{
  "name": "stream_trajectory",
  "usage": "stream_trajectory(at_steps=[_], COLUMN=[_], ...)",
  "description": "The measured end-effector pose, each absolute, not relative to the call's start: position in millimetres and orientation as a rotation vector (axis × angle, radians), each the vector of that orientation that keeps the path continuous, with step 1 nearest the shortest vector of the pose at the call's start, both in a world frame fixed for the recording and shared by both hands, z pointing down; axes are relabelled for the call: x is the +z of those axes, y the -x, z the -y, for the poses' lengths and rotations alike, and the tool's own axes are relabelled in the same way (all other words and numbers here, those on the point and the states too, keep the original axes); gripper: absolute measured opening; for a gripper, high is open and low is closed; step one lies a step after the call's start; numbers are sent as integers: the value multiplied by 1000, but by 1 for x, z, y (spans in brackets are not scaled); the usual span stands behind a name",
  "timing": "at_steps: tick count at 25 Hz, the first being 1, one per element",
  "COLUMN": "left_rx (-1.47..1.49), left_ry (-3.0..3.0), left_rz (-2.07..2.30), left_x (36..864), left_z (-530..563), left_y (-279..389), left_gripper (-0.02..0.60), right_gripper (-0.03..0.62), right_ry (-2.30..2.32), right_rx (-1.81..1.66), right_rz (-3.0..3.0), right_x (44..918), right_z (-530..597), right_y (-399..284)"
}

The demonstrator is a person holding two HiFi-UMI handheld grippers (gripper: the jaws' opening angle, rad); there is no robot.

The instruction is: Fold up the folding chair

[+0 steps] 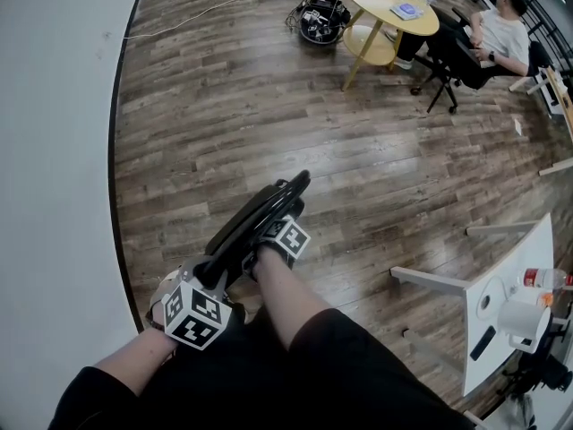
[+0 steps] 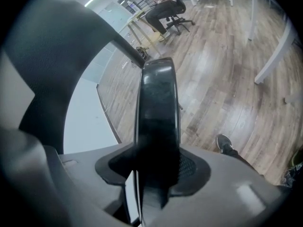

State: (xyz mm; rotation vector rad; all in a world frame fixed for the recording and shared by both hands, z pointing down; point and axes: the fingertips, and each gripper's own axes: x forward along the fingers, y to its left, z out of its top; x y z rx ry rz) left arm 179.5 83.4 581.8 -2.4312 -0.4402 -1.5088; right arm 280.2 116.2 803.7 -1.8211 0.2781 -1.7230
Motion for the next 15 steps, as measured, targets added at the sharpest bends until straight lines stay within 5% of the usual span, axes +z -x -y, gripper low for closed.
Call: stream_trajectory(at_steps=[15], left_rx=[-1495], left_ry=[2408], left_rz=[395], left_x=[579], left_z=[-71], left_y=[-184], left_gripper=[61], right_gripper=[179], right_ry=[1799], right_rx=[-1666], right_rz=[-325], right_x=[786], right_z=[-77], right_y=[-291])
